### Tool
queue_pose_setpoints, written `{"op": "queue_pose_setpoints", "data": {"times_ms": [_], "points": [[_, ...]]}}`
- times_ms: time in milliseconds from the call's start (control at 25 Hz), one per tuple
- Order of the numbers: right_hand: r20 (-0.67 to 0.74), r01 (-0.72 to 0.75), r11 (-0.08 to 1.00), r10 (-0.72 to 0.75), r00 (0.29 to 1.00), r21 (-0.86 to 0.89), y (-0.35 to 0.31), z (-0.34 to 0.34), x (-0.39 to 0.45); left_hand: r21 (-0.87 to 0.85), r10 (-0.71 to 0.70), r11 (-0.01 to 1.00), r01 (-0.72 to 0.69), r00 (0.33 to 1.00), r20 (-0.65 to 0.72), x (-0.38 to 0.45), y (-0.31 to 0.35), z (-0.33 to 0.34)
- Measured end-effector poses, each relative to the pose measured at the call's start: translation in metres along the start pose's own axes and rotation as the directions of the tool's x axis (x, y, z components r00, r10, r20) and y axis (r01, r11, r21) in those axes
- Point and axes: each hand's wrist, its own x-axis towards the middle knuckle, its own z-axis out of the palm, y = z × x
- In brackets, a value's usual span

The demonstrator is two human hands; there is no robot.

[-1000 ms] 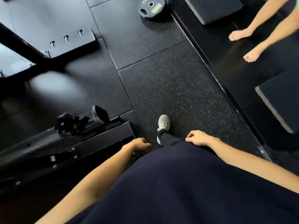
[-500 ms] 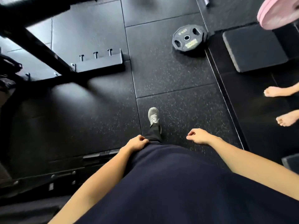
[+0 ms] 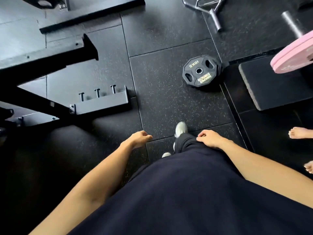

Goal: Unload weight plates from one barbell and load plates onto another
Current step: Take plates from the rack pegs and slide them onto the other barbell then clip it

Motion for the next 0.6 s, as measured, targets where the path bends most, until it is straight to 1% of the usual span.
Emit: {"op": "queue_pose_setpoints", "data": {"times_ms": [120,240,320,400,520,600], "points": [[0.061,-0.006,0.998,0.009,0.998,-0.059,-0.038,-0.048,0.064,0.015,-0.03,0.999,0.029,0.997,0.071,0.047,0.027,-0.04],[0.102,-0.026,0.996,0.035,0.994,-0.089,-0.084,-0.11,0.131,0.08,-0.093,0.993,0.081,0.983,0.155,0.097,0.052,-0.089],[0.111,-0.019,0.992,0.033,0.993,-0.124,-0.119,-0.155,0.17,0.047,-0.136,0.99,0.13,0.975,0.173,0.125,0.073,-0.133],[0.124,0.009,0.987,0.011,0.992,-0.162,-0.161,-0.2,0.208,-0.021,-0.127,0.991,0.131,0.985,0.115,0.153,0.097,-0.186],[0.162,0.049,0.97,-0.01,0.987,-0.24,-0.222,-0.258,0.253,-0.186,-0.114,0.978,0.099,0.991,-0.073,0.191,0.126,-0.263],[0.185,0.084,0.961,-0.035,0.982,-0.263,-0.269,-0.29,0.288,-0.293,-0.139,0.951,0.102,0.985,-0.107,0.22,0.141,-0.31]]}}
